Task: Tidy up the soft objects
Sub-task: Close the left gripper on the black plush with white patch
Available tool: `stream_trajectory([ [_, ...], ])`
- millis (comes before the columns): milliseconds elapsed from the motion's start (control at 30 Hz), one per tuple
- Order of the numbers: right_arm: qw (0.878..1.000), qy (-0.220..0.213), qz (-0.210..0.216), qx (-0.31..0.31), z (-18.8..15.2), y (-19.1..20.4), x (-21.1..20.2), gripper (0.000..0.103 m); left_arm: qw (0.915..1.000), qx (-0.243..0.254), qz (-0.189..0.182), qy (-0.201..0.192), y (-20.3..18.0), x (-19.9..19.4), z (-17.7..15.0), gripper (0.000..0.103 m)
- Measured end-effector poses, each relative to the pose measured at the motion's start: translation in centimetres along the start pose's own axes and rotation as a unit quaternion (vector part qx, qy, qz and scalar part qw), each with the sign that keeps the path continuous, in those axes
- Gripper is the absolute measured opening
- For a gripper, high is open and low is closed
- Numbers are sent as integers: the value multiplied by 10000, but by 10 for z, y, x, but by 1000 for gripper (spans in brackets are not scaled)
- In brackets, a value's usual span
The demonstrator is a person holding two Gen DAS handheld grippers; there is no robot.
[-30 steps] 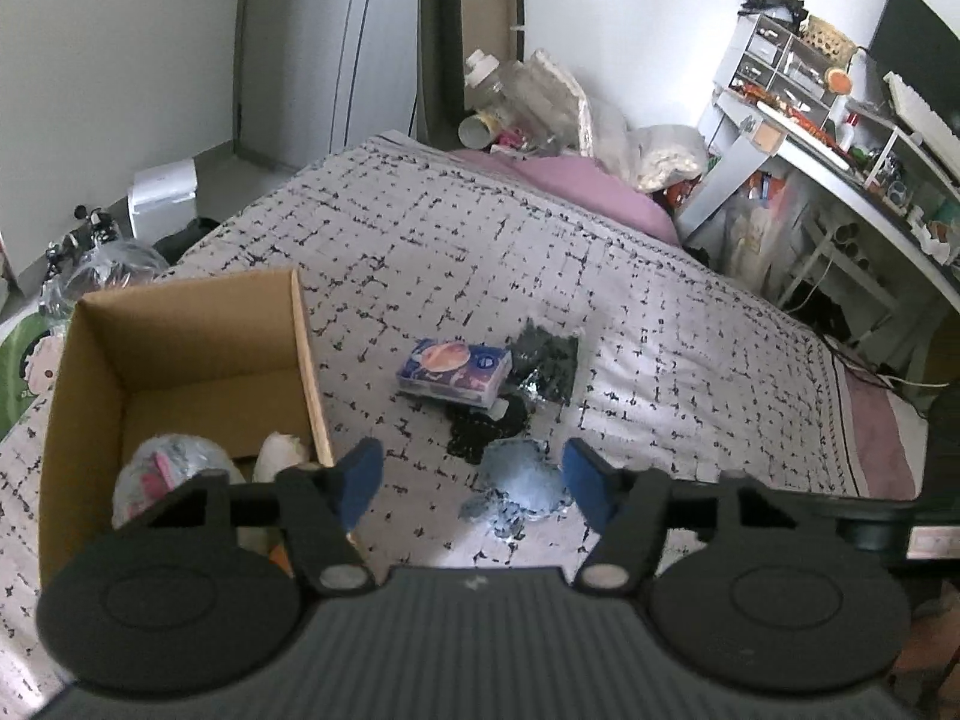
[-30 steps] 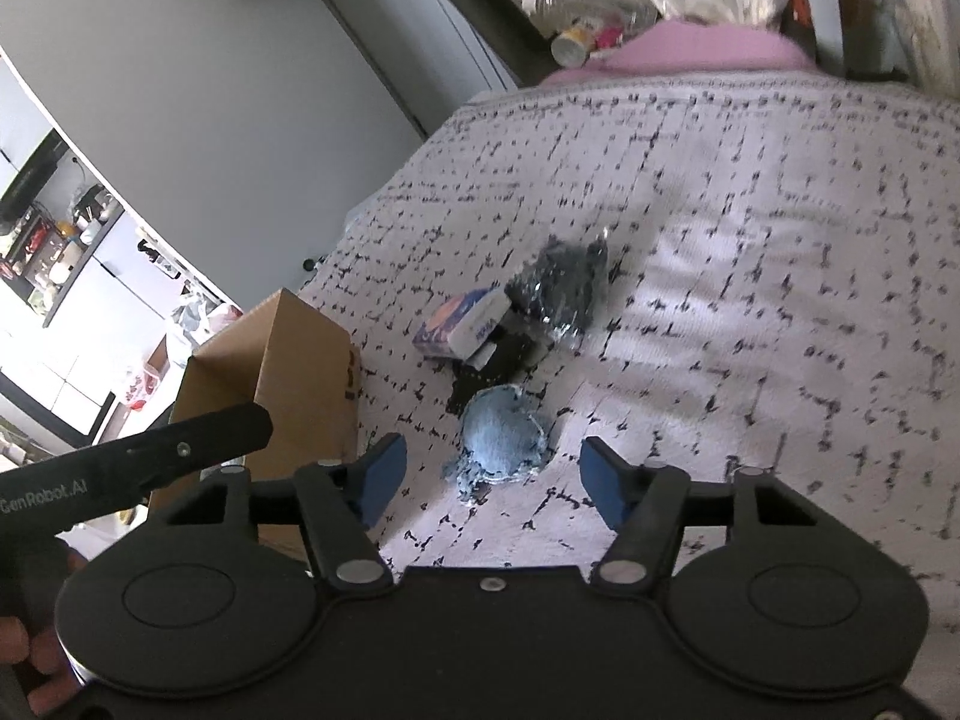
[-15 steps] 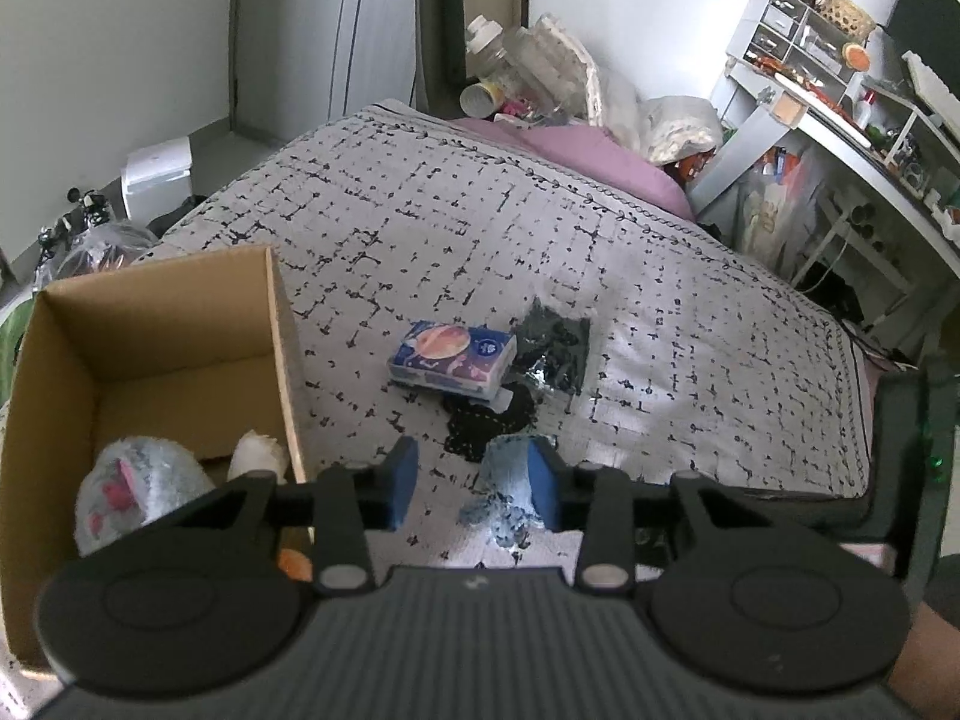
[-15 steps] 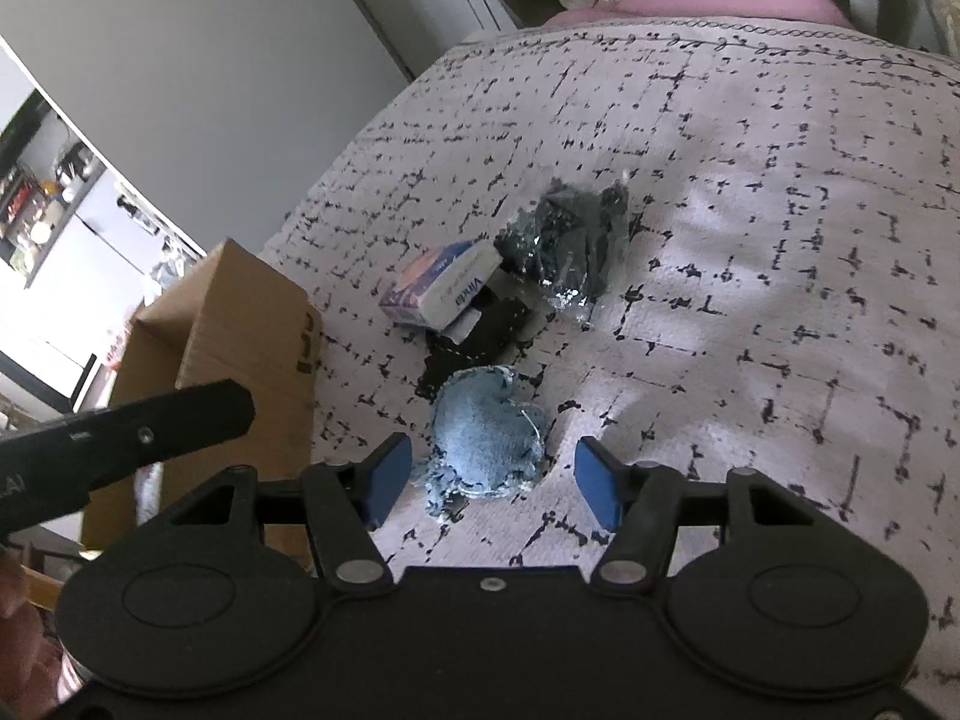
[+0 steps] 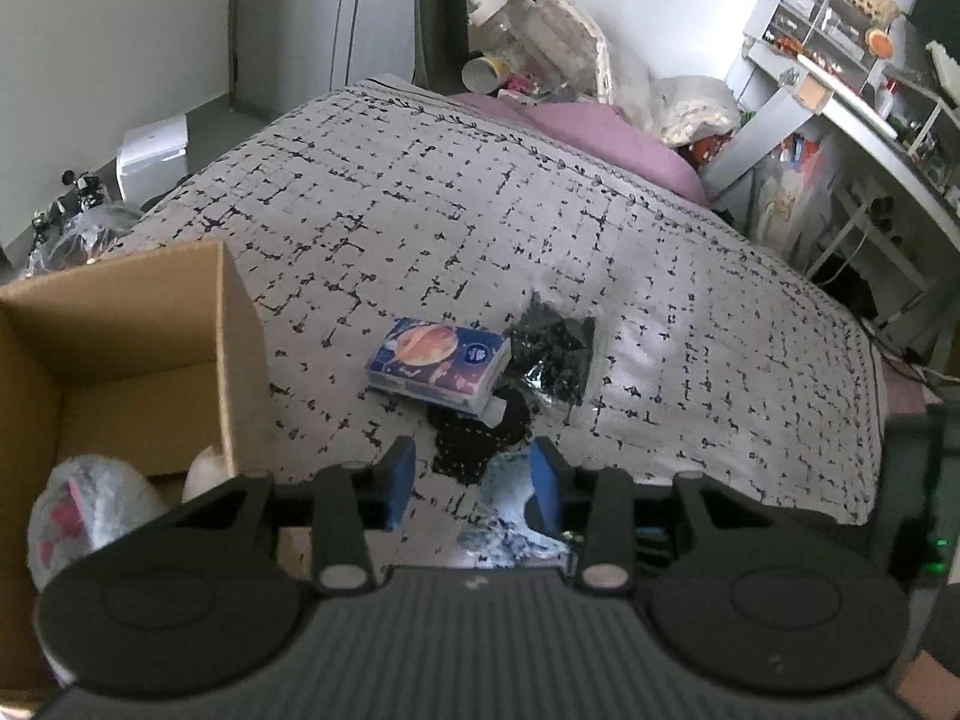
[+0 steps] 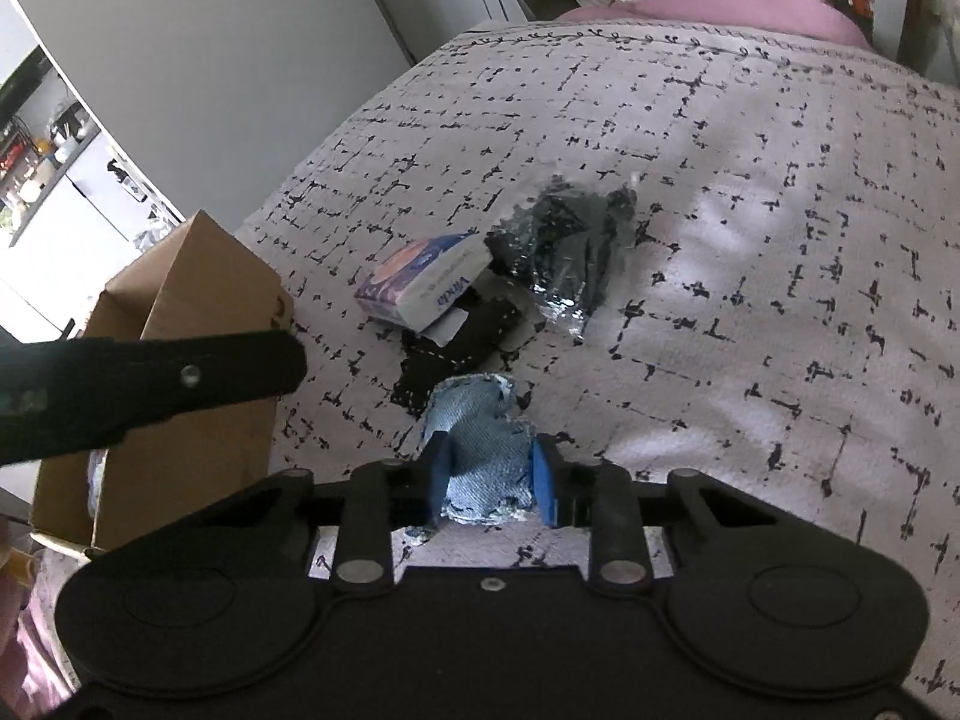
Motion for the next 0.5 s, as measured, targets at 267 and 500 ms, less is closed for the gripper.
stream_trajectory([
  [267,9996,-80,-17,270,0,-21,-18,26,9997,171,64,134,-19,24,7,49],
  [500,9991,-151,-147,381,1,-35,-29,26,9985,125,234,479,-25,59,8,52],
])
Point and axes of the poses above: each gripper's, at about its wrist camera, not at the fingertips, and x roughly the way its jaws point, y to its left, z to its top, the point moved 1 cm from there along x, roughly the way its jaws point, and after that the axes turned 6 degrees about z, right-handed, at the moved point
